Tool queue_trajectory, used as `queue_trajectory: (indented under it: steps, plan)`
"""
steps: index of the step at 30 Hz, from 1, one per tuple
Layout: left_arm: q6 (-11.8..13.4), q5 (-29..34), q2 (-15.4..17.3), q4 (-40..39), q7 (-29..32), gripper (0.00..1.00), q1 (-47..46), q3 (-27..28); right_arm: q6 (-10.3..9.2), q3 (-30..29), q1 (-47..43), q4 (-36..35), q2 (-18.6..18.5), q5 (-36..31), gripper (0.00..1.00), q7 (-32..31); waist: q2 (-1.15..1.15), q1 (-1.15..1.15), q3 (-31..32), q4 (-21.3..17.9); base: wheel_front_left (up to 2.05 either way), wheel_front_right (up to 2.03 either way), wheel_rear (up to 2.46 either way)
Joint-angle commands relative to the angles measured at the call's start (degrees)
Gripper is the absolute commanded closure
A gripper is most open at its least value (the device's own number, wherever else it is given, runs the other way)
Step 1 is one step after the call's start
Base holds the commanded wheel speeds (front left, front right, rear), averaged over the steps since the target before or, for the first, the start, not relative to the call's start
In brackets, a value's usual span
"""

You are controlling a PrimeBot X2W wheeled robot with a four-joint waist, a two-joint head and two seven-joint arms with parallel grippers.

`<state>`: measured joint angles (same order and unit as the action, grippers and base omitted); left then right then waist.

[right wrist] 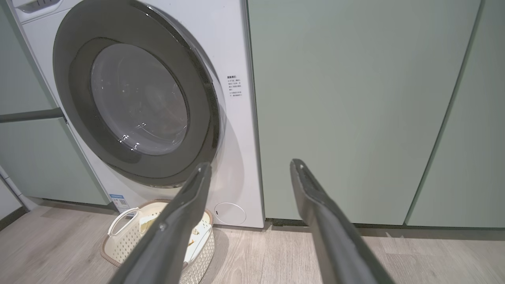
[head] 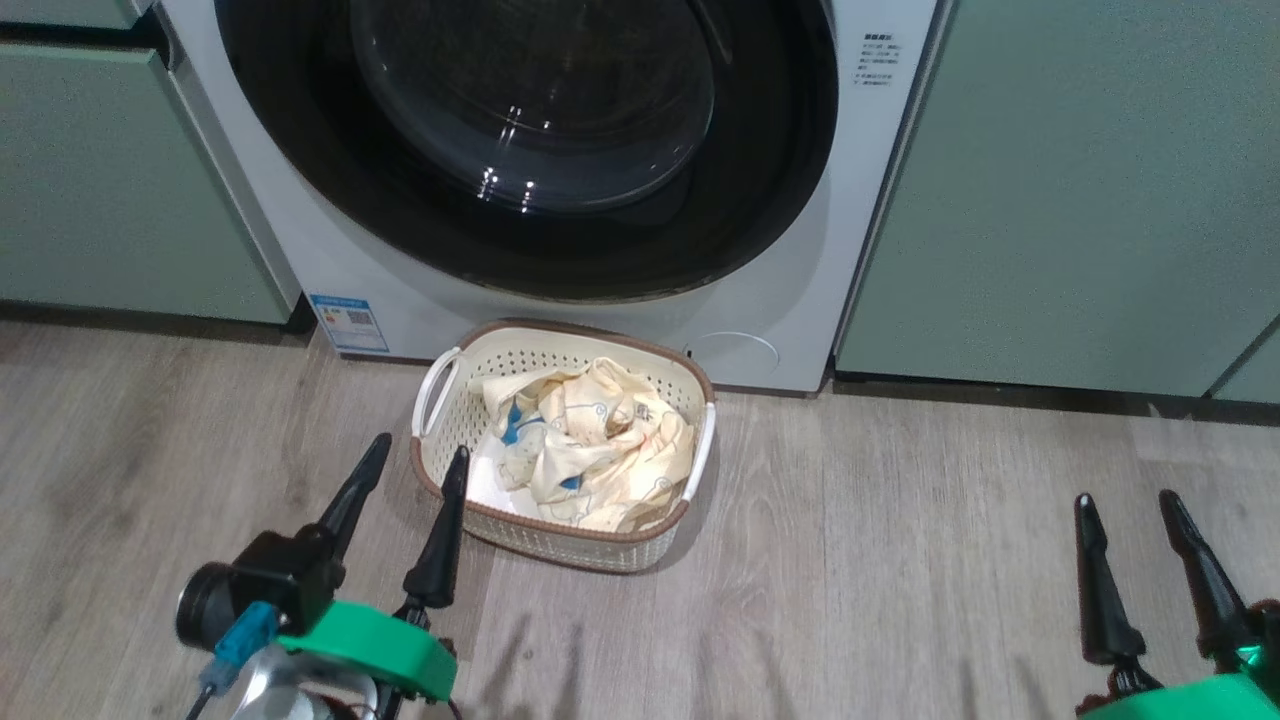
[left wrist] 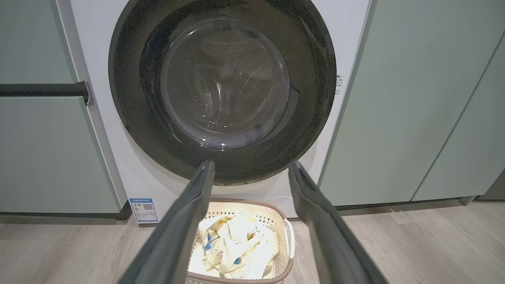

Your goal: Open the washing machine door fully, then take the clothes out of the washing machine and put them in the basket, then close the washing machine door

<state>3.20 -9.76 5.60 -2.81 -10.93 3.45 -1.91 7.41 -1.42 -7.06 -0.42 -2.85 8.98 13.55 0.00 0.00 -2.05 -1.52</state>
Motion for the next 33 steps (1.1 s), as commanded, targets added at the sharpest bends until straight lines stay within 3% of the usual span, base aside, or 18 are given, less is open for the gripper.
queue_trajectory:
  steps: [1,33]
  plan:
    - [0.37,-0.52,1.11,-2.11,0.19,0.0,-1.5,2.38,0.08,1.28,0.86,-2.4,-0.15,-0.31,0.0,-0.14,0.0,0.0,0.17,-0.13,0.0,0.0,0.0]
    - [1.64,-1.09,2.21,-2.22,0.76,0.0,-1.55,1.44,0.08,1.15,0.28,-2.97,-0.03,1.83,0.0,0.14,0.0,0.0,0.27,-0.88,0.0,0.0,0.0]
